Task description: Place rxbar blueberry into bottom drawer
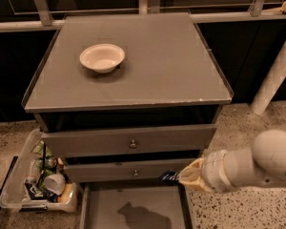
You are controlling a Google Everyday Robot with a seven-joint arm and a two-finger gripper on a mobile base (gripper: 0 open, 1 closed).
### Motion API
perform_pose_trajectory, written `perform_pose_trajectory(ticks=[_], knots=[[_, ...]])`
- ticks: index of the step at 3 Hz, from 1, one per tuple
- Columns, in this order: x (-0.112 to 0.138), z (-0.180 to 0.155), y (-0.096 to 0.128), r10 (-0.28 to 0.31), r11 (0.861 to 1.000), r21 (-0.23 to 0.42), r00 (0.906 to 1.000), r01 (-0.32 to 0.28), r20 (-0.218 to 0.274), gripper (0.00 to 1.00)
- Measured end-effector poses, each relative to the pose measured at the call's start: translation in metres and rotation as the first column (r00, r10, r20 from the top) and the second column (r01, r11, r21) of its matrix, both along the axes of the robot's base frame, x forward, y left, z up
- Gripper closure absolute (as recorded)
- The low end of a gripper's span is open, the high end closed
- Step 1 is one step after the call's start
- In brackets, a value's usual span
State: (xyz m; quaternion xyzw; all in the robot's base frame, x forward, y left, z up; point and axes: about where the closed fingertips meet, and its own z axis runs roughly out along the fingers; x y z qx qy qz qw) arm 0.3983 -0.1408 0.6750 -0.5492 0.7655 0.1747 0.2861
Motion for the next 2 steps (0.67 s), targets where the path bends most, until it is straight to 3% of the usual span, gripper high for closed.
perform_pose_trajectory(ticks=[1, 2], knots=[[-0.022, -0.062, 0.030, 0.032, 0.999, 0.010, 0.9995, -0.032, 0.008, 1.00], [-0.018, -0.110, 0.050, 0.065, 0.998, 0.014, 0.9946, -0.066, 0.081, 1.00]])
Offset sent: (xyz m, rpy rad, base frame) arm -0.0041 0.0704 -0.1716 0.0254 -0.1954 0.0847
